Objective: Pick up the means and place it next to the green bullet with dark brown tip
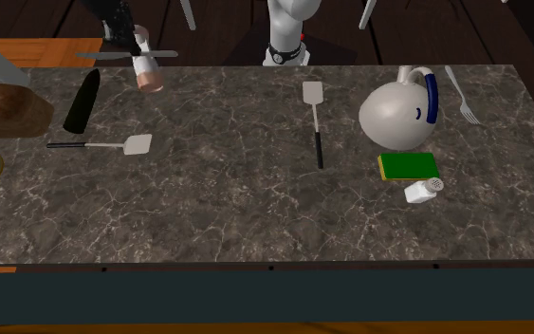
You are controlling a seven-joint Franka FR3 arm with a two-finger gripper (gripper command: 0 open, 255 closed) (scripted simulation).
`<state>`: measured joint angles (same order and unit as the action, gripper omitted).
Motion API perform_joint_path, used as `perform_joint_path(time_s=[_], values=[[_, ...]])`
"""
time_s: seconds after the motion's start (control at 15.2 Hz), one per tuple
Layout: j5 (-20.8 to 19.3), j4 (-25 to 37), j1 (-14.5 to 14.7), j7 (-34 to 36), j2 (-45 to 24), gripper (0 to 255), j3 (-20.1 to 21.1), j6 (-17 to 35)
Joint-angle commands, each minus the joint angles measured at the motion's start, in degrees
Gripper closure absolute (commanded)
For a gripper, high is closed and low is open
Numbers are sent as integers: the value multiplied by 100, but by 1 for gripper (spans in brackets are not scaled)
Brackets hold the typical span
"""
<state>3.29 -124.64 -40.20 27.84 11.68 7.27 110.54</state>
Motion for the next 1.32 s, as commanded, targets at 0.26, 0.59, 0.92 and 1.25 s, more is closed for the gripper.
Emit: perform_joint_path(time_s=[0.26,0.59,0.92,1.25], values=[[-164,645,-346,-705,-571,255,-431,-103],[-229,1383,-642,-1303,-1199,255,-760,-225],[-226,1098,-643,-1309,-1286,255,-758,147],[-223,845,-643,-1316,-1403,255,-757,517]])
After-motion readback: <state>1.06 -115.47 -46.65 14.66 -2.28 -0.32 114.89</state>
